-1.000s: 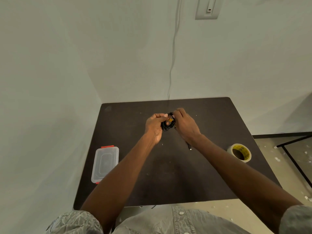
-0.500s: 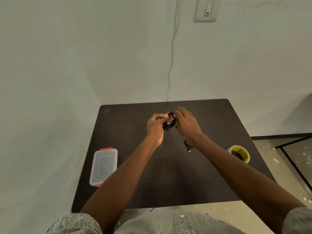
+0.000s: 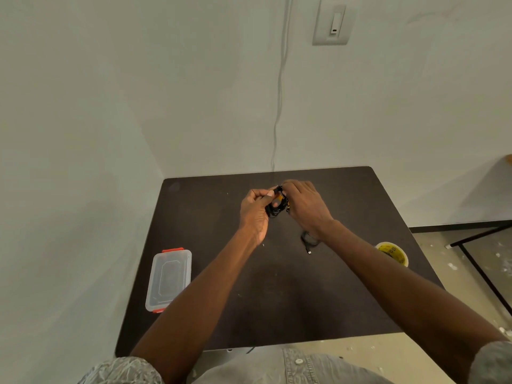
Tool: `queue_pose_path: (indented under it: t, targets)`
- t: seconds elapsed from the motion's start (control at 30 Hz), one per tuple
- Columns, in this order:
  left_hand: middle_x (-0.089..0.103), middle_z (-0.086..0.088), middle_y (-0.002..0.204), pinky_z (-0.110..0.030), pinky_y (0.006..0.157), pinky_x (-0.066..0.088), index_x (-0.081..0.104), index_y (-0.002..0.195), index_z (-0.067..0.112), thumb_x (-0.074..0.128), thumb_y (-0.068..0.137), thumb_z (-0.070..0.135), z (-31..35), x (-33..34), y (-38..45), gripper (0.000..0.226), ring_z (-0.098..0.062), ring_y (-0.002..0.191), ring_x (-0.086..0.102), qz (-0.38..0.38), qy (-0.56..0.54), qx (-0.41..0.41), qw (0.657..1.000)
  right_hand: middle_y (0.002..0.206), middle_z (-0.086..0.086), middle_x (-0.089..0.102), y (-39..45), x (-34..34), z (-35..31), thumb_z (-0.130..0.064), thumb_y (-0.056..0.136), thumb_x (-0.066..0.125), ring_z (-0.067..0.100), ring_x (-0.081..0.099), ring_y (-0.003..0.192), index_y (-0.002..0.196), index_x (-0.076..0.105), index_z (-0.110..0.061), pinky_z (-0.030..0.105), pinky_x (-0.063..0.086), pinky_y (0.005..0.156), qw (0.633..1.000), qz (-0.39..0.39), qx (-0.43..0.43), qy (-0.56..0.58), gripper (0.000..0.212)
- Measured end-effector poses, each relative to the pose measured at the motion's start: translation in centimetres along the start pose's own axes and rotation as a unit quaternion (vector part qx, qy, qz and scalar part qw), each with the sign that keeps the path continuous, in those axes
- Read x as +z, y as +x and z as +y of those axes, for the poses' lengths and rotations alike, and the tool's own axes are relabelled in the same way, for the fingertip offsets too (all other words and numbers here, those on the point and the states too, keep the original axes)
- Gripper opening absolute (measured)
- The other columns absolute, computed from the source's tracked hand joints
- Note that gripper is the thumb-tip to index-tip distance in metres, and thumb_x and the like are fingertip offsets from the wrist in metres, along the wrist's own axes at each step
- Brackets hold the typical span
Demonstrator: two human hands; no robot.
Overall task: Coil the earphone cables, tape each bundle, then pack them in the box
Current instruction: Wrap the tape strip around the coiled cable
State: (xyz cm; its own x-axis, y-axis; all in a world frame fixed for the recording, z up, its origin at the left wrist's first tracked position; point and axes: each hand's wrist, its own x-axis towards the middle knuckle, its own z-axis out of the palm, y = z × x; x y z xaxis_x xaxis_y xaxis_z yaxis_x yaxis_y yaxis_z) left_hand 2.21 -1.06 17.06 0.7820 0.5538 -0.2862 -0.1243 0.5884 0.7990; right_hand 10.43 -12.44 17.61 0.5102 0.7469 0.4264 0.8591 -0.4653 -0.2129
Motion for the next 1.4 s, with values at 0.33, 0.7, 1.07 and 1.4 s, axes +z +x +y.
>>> queue_pose_path:
  t: [0.33, 0.7, 1.07, 1.4]
  targets:
    - [0.062, -0.012, 0.084, -0.023, 0.062, 0.05, 0.053, 0.082, 0.01, 0.056, 0.09, -0.007, -0.5, 0.2, -0.2, 0.019, -0.017, 0.078, 0.06, -0.022, -0.028, 0.035, 0.999, 0.103, 0.014, 0.067, -0.2, -0.5, -0.2, -0.022, 0.086, 0.041, 0.033, 0.065, 0.083, 0.098, 0.065, -0.002, 0.037, 0.051, 0.078, 0.999, 0.023, -0.022, 0.005, 0.033]
    - [0.068, -0.006, 0.099, -0.027, 0.076, 0.053, 0.057, 0.105, 0.012, 0.066, 0.079, -0.014, 0.0, 0.4, 0.1, 0.038, -0.014, 0.091, 0.066, -0.053, 0.036, 0.061, 0.996, 0.103, 0.017, 0.068, -0.2, -0.6, 0.1, 0.006, 0.066, 0.079, 0.034, 0.066, 0.081, 0.102, 0.066, 0.001, 0.037, 0.054, 0.076, 0.998, 0.05, -0.042, 0.004, 0.038]
    - [0.07, -0.008, 0.105, -0.029, 0.073, 0.052, 0.062, 0.113, 0.012, 0.067, 0.078, -0.012, 0.5, 0.8, 0.4, 0.042, -0.018, 0.094, 0.064, -0.048, 0.053, 0.081, 0.994, 0.104, 0.017, 0.068, 0.5, -1.2, 0.0, 0.008, 0.068, 0.075, 0.035, 0.066, 0.081, 0.103, 0.066, 0.002, 0.036, 0.053, 0.074, 0.997, 0.055, -0.044, 0.019, 0.037]
    - [0.071, -0.001, 0.094, -0.027, 0.067, 0.046, 0.063, 0.11, 0.012, 0.063, 0.078, -0.017, 1.0, 1.2, 0.4, 0.044, -0.017, 0.082, 0.059, -0.061, 0.016, 0.063, 0.996, 0.105, 0.017, 0.067, 0.7, -1.7, -0.2, 0.004, 0.083, 0.06, 0.039, 0.065, 0.084, 0.1, 0.066, 0.001, 0.041, 0.052, 0.071, 0.996, 0.063, -0.018, 0.068, 0.019]
